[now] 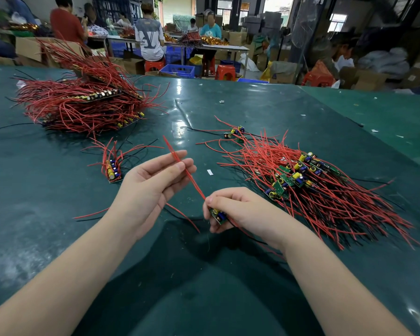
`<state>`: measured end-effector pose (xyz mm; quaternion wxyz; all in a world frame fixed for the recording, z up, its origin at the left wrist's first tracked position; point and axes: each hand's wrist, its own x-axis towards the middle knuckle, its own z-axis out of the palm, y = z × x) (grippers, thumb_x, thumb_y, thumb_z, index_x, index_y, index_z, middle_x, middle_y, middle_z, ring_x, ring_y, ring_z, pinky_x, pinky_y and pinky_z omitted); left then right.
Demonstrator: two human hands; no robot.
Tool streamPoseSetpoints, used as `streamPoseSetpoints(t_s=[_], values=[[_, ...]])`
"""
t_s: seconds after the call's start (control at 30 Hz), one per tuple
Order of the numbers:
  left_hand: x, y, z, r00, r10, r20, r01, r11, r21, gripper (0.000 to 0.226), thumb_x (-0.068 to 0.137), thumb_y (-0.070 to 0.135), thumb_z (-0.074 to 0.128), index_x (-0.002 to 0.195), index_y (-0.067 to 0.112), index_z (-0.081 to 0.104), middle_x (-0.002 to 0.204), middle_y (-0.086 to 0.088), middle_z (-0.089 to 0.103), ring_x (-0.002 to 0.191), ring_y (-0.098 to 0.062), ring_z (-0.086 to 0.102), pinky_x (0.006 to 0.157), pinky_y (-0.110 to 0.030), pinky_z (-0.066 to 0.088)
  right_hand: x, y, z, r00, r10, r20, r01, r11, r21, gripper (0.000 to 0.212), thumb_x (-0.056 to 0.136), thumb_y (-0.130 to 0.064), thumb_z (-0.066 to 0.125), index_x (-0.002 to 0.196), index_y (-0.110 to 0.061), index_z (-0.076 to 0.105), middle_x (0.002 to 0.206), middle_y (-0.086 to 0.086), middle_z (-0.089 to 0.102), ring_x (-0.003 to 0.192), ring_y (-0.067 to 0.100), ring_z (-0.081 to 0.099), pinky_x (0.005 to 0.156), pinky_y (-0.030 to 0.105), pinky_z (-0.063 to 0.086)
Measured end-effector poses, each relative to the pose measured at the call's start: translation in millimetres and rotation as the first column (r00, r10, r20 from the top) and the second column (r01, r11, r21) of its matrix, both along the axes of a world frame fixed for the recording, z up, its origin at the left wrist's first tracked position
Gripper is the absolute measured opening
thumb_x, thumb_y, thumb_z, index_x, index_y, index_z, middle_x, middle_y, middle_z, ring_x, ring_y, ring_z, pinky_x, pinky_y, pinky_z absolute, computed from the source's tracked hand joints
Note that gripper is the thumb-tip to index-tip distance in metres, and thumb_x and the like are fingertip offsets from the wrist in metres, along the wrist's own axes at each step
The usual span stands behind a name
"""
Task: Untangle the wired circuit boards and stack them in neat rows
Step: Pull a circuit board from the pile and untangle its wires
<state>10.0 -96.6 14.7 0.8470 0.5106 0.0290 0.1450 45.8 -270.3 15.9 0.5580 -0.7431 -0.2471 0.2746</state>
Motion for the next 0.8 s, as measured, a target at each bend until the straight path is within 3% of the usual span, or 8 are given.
streamPoseSetpoints(t_s=[0.17, 0.27, 0.4, 0.6, 0.8], values=[[0.1, 0.1, -0.3, 0.999, 0.039, -0.01, -0.038, 0.999, 0.018, 0.017, 0.093, 0.002, 0.051, 0.098, 0.005, 0.068, 0.086, -0.005, 0.075, 0.084, -0.016, 0.073, 0.072, -0.022, 0.057, 0.7, -0.4, -0.9, 1.0, -0.022, 0.015, 0.023, 0.998, -0.052, 0.034, 0.1, -0.017, 0.047, 0.07, -0.012, 0.063, 0.071, 0.007, 0.057, 0.063, 0.015, 0.059, 0.066, 0.024, 0.051], [0.9, 1.8, 0.2, 0.997, 0.08, -0.013, -0.079, 0.996, 0.04, 0.02, 0.093, -0.003, 0.051, 0.099, 0.007, 0.068, 0.085, -0.003, 0.076, 0.084, -0.014, 0.072, 0.078, -0.022, 0.057, 2.1, -0.7, -0.5, 0.999, -0.043, 0.02, 0.044, 0.996, -0.079, 0.034, 0.099, -0.018, 0.047, 0.069, -0.012, 0.063, 0.068, 0.005, 0.057, 0.062, 0.016, 0.06, 0.065, 0.024, 0.052], [0.1, 1.8, 0.0, 0.994, 0.106, -0.017, -0.105, 0.993, 0.052, 0.017, 0.095, 0.005, 0.052, 0.097, 0.008, 0.069, 0.081, -0.002, 0.075, 0.08, -0.013, 0.072, 0.072, -0.021, 0.057, 1.0, -0.3, 0.5, 0.999, -0.034, 0.026, 0.036, 0.996, -0.084, 0.034, 0.099, -0.017, 0.047, 0.069, -0.012, 0.063, 0.07, 0.006, 0.056, 0.062, 0.015, 0.059, 0.063, 0.022, 0.052], [0.6, 6.2, 0.2, 0.989, 0.147, 0.0, -0.147, 0.986, 0.078, 0.019, 0.094, -0.003, 0.051, 0.1, 0.007, 0.067, 0.084, -0.003, 0.075, 0.082, -0.015, 0.073, 0.071, -0.02, 0.056, -0.6, -0.3, 1.2, 0.999, -0.032, 0.042, 0.035, 0.996, -0.086, 0.033, 0.099, -0.016, 0.047, 0.07, -0.01, 0.062, 0.067, 0.004, 0.054, 0.064, 0.016, 0.057, 0.062, 0.021, 0.051], [2.1, 7.4, 1.9, 0.989, 0.15, -0.019, -0.15, 0.989, 0.011, 0.015, 0.095, 0.006, 0.053, 0.096, 0.006, 0.068, 0.084, -0.004, 0.075, 0.082, -0.016, 0.073, 0.068, -0.02, 0.056, -0.7, -0.9, 2.4, 0.998, -0.032, 0.051, 0.037, 0.995, -0.094, 0.033, 0.099, -0.016, 0.047, 0.071, -0.009, 0.063, 0.068, 0.004, 0.055, 0.064, 0.016, 0.057, 0.064, 0.023, 0.052]])
